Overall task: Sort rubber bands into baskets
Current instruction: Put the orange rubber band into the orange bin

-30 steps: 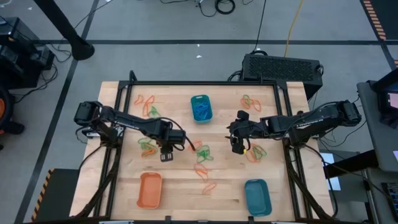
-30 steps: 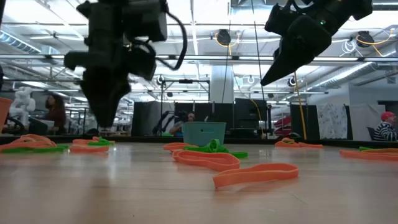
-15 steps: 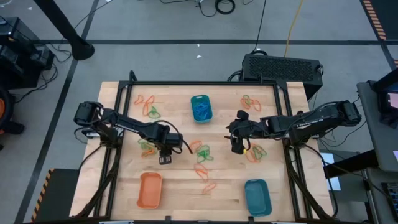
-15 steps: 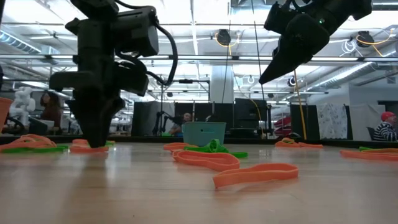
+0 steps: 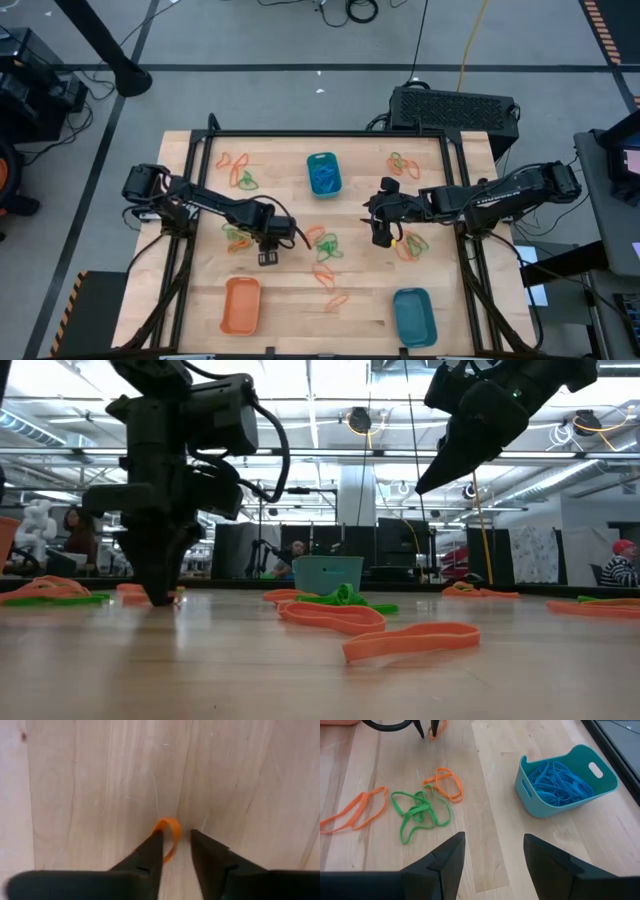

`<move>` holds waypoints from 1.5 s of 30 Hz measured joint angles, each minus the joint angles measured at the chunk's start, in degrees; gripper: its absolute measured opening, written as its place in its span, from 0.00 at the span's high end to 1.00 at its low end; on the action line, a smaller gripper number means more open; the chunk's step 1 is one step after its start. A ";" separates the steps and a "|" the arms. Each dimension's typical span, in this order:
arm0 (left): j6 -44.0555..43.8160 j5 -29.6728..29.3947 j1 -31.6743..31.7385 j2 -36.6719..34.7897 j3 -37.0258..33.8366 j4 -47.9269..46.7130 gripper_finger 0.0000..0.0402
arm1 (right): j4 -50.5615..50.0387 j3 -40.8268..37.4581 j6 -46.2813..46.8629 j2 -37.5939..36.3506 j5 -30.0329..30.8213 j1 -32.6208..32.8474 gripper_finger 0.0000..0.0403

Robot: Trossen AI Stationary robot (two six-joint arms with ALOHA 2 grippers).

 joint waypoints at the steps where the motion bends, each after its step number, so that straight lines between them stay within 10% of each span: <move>1: 0.03 0.04 0.02 0.04 0.16 -0.15 0.81 | 0.01 0.00 -0.02 0.00 0.00 -0.01 0.52; 5: 1.72 -0.28 0.01 -0.09 1.78 -3.29 0.97 | 0.16 0.00 -0.05 0.00 0.00 0.00 0.52; 13: 4.66 -7.78 0.81 -3.48 12.06 -14.44 0.99 | 0.42 0.03 -0.25 -0.02 0.00 0.01 0.52; 19: 3.16 -2.04 0.42 -7.63 17.42 -20.99 0.99 | -0.38 0.07 -0.24 -0.02 0.00 0.01 0.52; 45: -35.16 -3.03 -29.44 -14.11 16.72 -17.35 1.00 | 1.64 0.58 6.33 -0.02 -4.74 5.26 0.52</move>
